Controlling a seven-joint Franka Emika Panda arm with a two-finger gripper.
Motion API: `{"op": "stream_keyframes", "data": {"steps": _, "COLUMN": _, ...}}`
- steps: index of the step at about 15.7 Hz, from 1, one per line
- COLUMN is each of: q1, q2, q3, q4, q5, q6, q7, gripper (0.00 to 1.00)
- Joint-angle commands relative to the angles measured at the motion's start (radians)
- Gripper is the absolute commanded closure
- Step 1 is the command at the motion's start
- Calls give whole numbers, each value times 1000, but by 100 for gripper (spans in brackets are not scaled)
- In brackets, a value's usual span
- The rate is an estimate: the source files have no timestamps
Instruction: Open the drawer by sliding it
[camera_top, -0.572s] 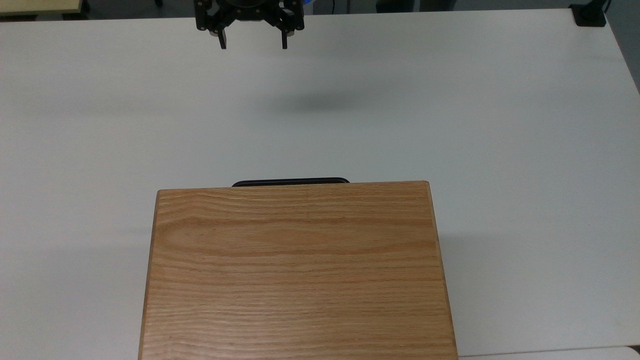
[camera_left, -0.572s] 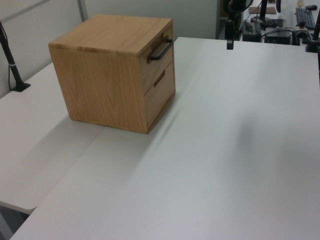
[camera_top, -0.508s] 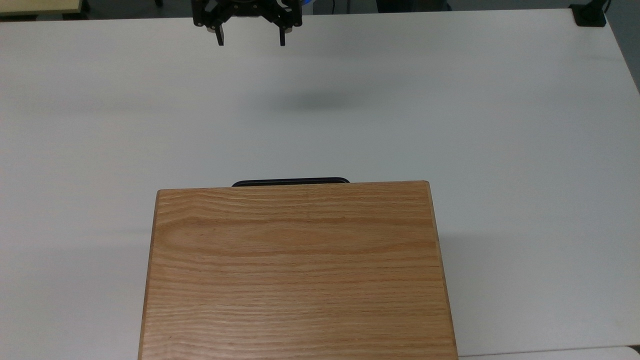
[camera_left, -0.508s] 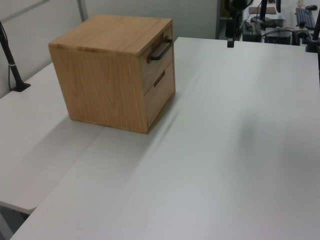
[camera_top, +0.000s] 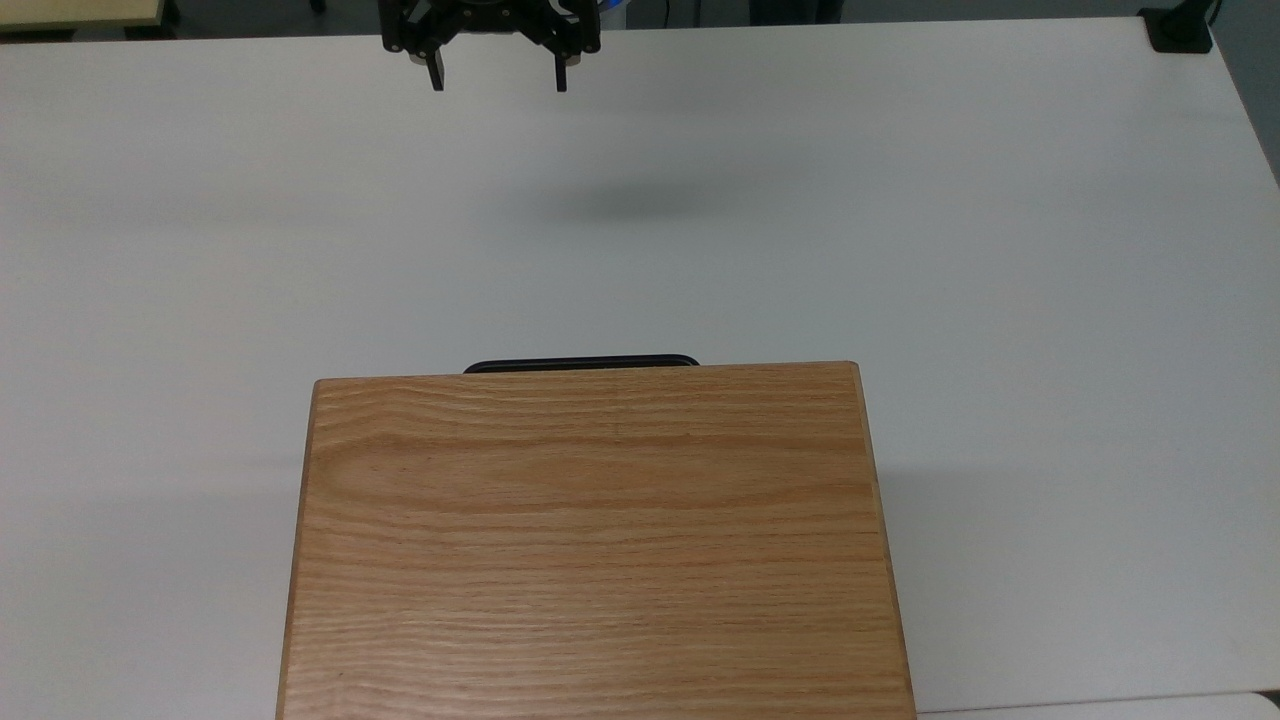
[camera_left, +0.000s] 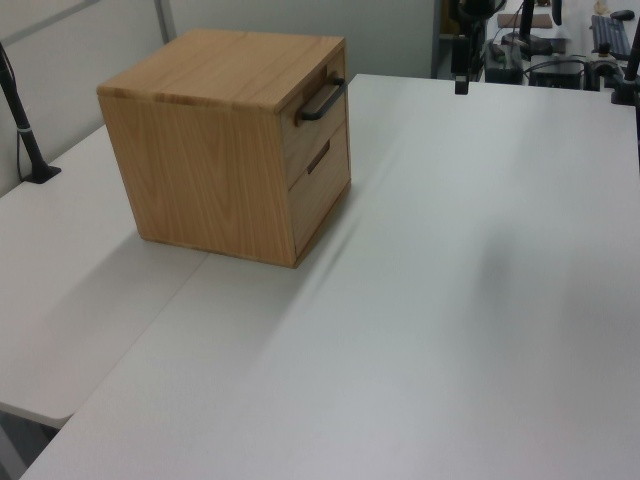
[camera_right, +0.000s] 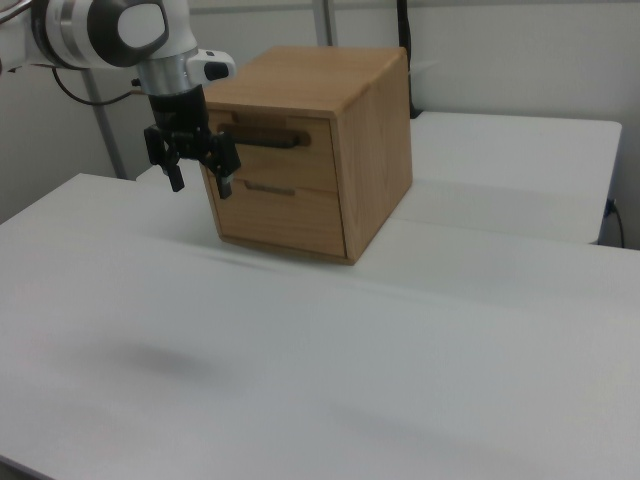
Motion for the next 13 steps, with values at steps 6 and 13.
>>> {"op": "stream_keyframes", "data": {"steps": 6, "q1": 11, "q2": -12, "q3": -15, "q4": -16, "q5": 34, "q6": 29, "q7": 250, "gripper": 0}}
{"op": "stream_keyframes", "data": {"steps": 13, "q1": 18, "q2": 9, "q3": -102, "q4": -7, "q5": 165, "q6": 253, "q7": 735, "gripper": 0}}
